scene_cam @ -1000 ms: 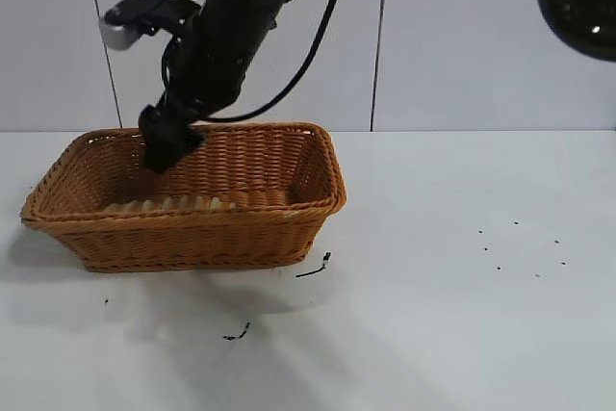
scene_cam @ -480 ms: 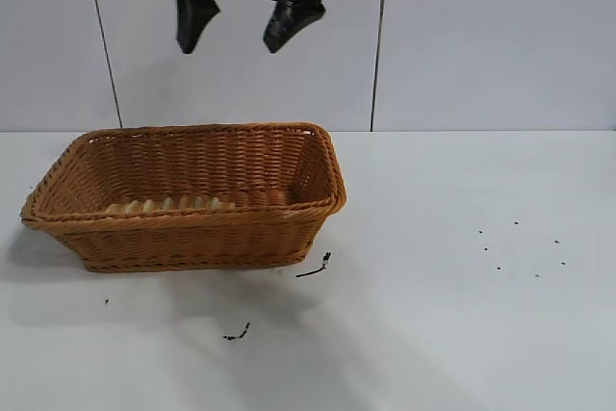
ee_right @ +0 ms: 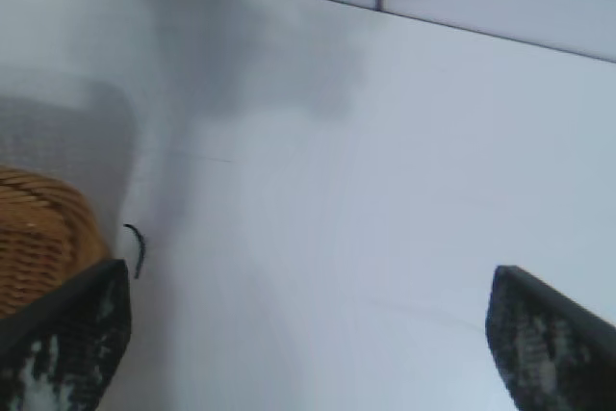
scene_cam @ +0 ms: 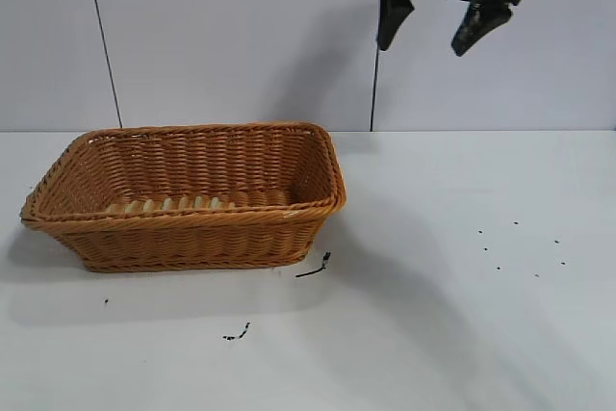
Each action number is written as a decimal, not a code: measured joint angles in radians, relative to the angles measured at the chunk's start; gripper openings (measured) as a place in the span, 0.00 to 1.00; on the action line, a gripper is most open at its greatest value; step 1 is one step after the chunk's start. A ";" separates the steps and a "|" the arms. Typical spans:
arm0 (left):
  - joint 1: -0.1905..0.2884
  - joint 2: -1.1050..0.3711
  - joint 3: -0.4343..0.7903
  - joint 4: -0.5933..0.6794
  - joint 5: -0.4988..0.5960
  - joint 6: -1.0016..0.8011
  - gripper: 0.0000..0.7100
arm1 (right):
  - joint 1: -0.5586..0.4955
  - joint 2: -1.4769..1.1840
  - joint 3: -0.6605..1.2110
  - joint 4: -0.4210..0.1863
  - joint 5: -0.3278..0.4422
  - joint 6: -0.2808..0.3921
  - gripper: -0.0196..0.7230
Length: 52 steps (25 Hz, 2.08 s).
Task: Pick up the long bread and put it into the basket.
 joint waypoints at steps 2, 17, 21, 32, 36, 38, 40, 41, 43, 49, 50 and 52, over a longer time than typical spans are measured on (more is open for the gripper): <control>0.000 0.000 0.000 0.000 0.000 0.000 0.98 | -0.001 -0.014 0.000 -0.023 0.000 0.007 0.95; 0.000 0.000 0.000 0.000 0.000 0.000 0.98 | -0.004 -0.473 0.529 -0.067 -0.001 0.051 0.95; 0.000 0.000 0.000 0.000 0.000 0.000 0.98 | -0.004 -0.668 0.773 -0.066 -0.002 0.064 0.95; 0.000 0.000 0.000 0.000 0.000 0.000 0.98 | -0.004 -1.300 1.459 -0.071 -0.021 0.069 0.95; 0.000 0.000 0.000 0.000 0.000 0.000 0.98 | -0.004 -1.560 1.676 -0.071 -0.099 0.070 0.95; 0.000 0.000 0.000 0.000 0.000 0.000 0.98 | -0.004 -1.706 1.753 -0.071 -0.133 0.070 0.95; 0.000 0.000 0.000 0.000 0.000 0.000 0.98 | -0.004 -1.833 1.807 -0.071 -0.140 0.070 0.95; 0.000 0.000 0.000 0.000 0.000 0.000 0.98 | -0.004 -1.897 1.831 -0.071 -0.139 0.070 0.95; 0.000 0.000 0.000 0.000 0.000 0.000 0.98 | -0.004 -2.006 1.863 -0.071 -0.141 0.070 0.95; 0.000 0.000 0.000 0.000 0.000 0.000 0.98 | -0.004 -2.268 1.893 -0.081 -0.186 0.051 0.95; 0.000 0.000 0.000 0.000 0.000 0.000 0.98 | -0.004 -2.303 1.893 -0.081 -0.186 0.051 0.95; 0.000 0.000 0.000 0.000 0.000 0.000 0.98 | -0.004 -2.342 1.893 -0.081 -0.186 0.051 0.95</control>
